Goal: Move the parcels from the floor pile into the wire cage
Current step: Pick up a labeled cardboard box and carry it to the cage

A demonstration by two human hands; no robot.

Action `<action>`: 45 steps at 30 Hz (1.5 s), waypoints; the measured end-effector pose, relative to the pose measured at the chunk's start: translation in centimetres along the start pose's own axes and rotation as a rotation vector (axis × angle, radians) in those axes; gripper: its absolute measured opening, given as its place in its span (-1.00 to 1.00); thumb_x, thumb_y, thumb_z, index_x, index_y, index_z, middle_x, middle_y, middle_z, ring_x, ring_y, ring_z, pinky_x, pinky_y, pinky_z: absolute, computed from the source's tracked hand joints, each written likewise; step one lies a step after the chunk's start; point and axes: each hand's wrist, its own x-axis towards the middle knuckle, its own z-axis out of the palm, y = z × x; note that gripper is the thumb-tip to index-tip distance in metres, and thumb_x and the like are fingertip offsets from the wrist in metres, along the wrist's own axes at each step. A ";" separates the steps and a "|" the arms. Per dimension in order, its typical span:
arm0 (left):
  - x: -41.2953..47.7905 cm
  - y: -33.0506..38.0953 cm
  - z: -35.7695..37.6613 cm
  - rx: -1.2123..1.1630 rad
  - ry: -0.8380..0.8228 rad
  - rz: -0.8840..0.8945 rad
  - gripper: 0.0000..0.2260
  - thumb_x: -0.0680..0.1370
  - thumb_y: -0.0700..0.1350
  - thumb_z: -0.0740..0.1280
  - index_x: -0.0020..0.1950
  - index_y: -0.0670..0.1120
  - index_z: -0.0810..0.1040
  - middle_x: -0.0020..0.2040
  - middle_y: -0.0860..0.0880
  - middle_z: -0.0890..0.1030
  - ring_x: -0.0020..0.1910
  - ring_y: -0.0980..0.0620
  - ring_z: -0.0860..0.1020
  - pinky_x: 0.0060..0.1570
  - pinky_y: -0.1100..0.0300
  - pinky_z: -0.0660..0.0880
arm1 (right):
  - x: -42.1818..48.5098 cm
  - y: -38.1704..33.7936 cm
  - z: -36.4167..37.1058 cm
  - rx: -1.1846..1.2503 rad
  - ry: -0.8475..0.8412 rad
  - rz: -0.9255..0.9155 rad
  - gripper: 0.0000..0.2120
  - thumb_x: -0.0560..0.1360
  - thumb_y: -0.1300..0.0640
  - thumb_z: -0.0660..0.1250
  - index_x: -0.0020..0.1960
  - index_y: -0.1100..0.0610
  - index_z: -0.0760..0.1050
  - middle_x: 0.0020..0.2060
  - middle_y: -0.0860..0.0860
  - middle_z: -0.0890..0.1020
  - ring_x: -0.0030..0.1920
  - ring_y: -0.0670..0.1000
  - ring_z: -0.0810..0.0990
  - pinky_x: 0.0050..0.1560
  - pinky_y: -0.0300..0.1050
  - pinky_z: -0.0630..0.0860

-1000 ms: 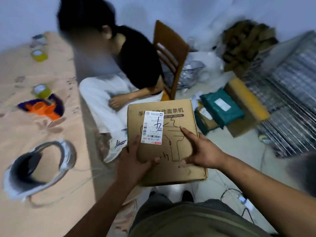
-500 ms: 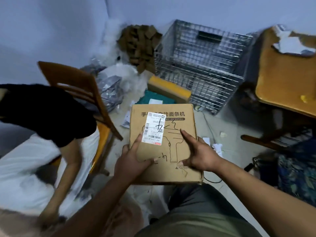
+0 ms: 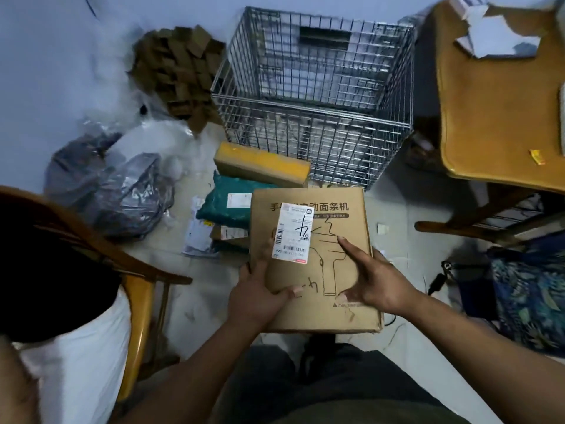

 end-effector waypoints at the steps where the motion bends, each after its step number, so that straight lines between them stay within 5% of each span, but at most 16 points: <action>1: 1.5 0.3 0.3 -0.009 -0.011 0.011 -0.07 0.32 0.50 0.40 0.43 0.63 -0.22 0.56 -0.05 0.24 0.42 -0.19 0.44 0.29 -0.07 0.46 | 1.1 0.4 -0.3 0.009 0.008 0.010 0.13 0.29 -0.02 0.66 0.59 -0.36 -0.01 0.47 0.10 0.28 0.46 0.13 0.35 0.50 -0.07 0.29; 13: 22.8 -1.5 5.3 0.089 -0.208 0.120 0.04 0.33 0.41 0.49 0.50 0.55 -0.26 0.45 -0.15 0.26 0.27 -0.31 0.48 0.15 -0.17 0.55 | 17.1 8.3 3.1 0.161 0.127 0.213 0.05 0.40 0.03 0.60 0.58 -0.41 -0.04 0.52 0.04 0.23 0.49 0.12 0.32 0.28 -0.19 0.33; 18: 31.4 -3.9 10.5 0.136 -0.302 0.106 0.08 0.34 0.39 0.50 0.52 0.50 -0.30 0.47 -0.20 0.24 0.25 -0.35 0.50 0.18 -0.31 0.52 | 24.9 13.9 6.5 0.192 0.118 0.231 0.08 0.39 0.04 0.61 0.60 -0.38 -0.06 0.59 0.03 0.16 0.55 0.09 0.22 0.40 -0.14 0.27; 22: 37.5 -7.0 16.6 0.117 -0.347 0.047 0.13 0.39 0.19 0.56 0.51 0.49 -0.35 0.46 -0.19 0.24 0.26 -0.38 0.49 0.19 -0.33 0.50 | 31.5 20.1 10.2 0.250 0.073 0.224 0.13 0.33 0.08 0.66 0.64 -0.21 0.00 0.59 0.05 0.16 0.56 0.09 0.20 0.53 0.02 0.27; 25: 41.7 -9.9 22.0 0.092 -0.296 -0.033 0.09 0.44 0.16 0.54 0.50 0.50 -0.36 0.52 -0.23 0.17 0.31 -0.43 0.46 0.22 -0.34 0.45 | 37.2 25.3 13.7 0.212 0.046 0.212 0.14 0.32 0.07 0.66 0.64 -0.19 0.00 0.57 0.07 0.20 0.53 0.07 0.24 0.44 -0.14 0.27; 31: 49.0 -16.4 32.1 0.096 -0.255 -0.211 0.15 0.31 0.41 0.51 0.53 0.45 -0.35 0.61 -0.20 0.00 0.41 -0.45 0.36 0.28 -0.33 0.43 | 48.1 34.9 21.3 0.211 -0.042 0.144 0.19 0.29 0.07 0.68 0.65 -0.17 -0.03 0.52 0.13 0.22 0.50 0.10 0.26 0.43 -0.17 0.26; 36: 54.2 -21.8 37.7 0.078 -0.251 -0.273 0.10 0.30 0.27 0.52 0.48 0.53 -0.30 0.57 -0.19 0.13 0.34 -0.38 0.46 0.31 -0.20 0.48 | 54.6 39.7 27.2 0.173 -0.065 0.114 0.20 0.30 0.06 0.64 0.63 -0.28 -0.12 0.54 0.11 0.19 0.46 0.19 0.33 0.38 0.19 0.45; 45: 59.5 -27.3 41.5 0.168 -0.136 -0.218 0.13 0.40 0.02 0.57 0.57 0.43 -0.27 0.66 -0.06 0.00 0.58 -0.29 0.11 0.34 -0.23 0.39 | 59.5 40.7 34.2 0.228 0.000 0.209 0.17 0.40 0.16 0.56 0.54 -0.47 -0.22 0.59 0.16 -0.03 0.42 0.29 0.45 0.33 0.19 0.53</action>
